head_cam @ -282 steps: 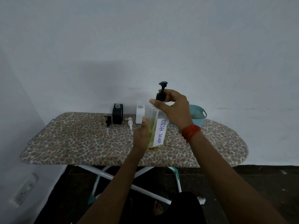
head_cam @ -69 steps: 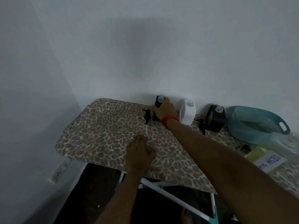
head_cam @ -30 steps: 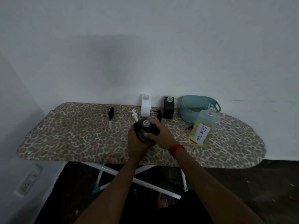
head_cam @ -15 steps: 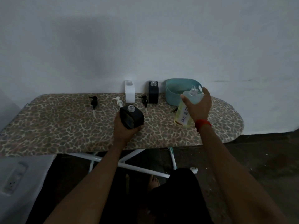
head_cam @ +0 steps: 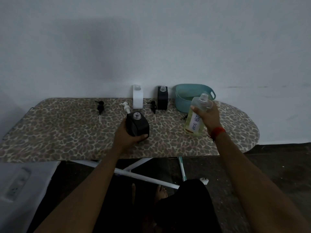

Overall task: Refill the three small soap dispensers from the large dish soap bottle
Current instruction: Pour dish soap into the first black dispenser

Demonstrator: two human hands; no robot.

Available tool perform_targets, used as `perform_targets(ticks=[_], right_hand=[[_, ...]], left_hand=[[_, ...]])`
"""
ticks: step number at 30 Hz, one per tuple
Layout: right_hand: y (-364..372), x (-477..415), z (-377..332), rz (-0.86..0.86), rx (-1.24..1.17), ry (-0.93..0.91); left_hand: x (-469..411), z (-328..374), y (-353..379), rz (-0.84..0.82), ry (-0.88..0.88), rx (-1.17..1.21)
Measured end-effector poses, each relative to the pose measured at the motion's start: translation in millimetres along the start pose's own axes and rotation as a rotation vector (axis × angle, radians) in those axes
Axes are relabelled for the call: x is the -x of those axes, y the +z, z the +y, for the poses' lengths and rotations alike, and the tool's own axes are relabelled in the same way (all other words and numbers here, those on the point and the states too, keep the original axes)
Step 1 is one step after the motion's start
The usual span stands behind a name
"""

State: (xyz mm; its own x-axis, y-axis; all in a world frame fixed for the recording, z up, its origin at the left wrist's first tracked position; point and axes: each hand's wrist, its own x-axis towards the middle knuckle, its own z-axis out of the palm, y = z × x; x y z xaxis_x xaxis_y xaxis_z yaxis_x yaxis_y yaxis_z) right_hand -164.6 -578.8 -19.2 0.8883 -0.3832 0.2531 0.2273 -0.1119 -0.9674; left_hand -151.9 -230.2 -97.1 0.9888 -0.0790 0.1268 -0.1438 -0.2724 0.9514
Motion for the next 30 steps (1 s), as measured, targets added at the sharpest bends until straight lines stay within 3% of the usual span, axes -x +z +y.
perform_targets(ticks=[6, 19, 30], right_hand=[[27.9, -2.5, 0.9, 0.003, 0.145, -0.019], [127.8, -15.1, -37.2, -0.679, 0.637, -0.187], [142.5, -27.7, -35.3, -0.843, 0.949, -0.246]], left_hand=[[7.4, -13.6, -21.3, 0.048, -0.005, 0.025], [0.7, -20.4, -20.5, 0.026, 0.115, -0.071], [2.8, -22.8, -19.5, 0.04, 0.127, -0.082]])
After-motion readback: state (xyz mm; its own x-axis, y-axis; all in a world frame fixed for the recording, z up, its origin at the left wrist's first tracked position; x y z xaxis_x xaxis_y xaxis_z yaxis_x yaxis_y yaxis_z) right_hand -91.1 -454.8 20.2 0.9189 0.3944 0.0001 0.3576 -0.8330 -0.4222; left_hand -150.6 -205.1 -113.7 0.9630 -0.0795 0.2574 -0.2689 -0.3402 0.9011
